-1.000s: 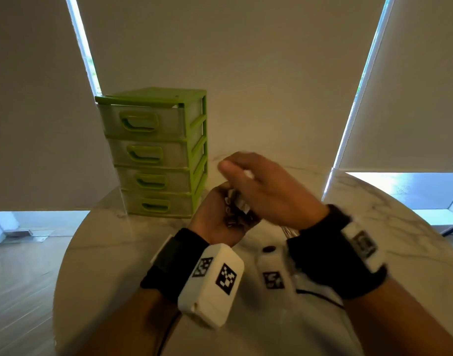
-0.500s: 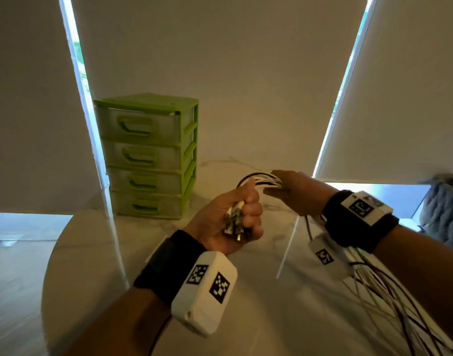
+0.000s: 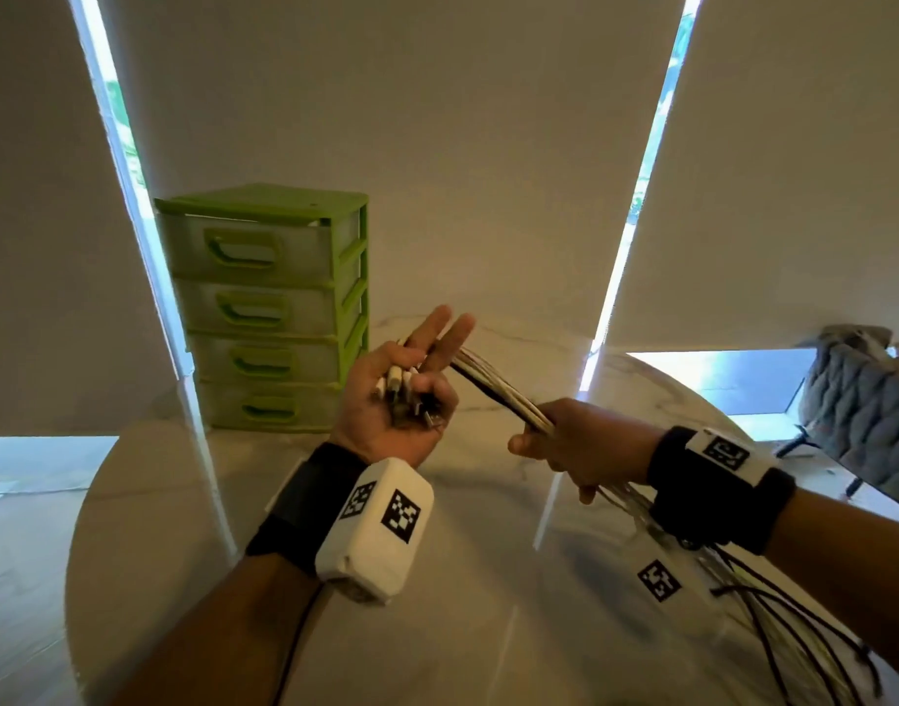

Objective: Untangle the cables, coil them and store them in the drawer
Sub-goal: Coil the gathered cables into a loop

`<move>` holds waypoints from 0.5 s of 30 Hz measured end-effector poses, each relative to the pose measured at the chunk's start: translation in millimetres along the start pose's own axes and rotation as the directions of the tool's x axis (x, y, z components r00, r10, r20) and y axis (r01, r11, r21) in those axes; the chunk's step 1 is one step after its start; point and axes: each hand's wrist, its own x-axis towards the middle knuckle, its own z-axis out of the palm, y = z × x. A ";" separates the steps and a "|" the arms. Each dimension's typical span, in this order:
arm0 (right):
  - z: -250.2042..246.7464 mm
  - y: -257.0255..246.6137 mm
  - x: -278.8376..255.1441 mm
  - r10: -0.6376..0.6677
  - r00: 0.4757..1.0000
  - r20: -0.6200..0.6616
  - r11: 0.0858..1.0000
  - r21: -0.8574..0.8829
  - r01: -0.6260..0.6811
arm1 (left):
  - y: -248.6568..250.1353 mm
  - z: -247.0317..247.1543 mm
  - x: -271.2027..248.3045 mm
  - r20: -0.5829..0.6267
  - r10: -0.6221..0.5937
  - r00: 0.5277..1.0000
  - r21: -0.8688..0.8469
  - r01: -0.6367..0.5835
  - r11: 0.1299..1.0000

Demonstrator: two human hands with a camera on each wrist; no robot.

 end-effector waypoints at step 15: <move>-39.6 -114.8 9.1 -0.198 0.975 0.098 0.824 -0.522 0.220 | 16.7 5.0 -0.5 -0.157 -0.225 0.962 0.117 0.244 0.963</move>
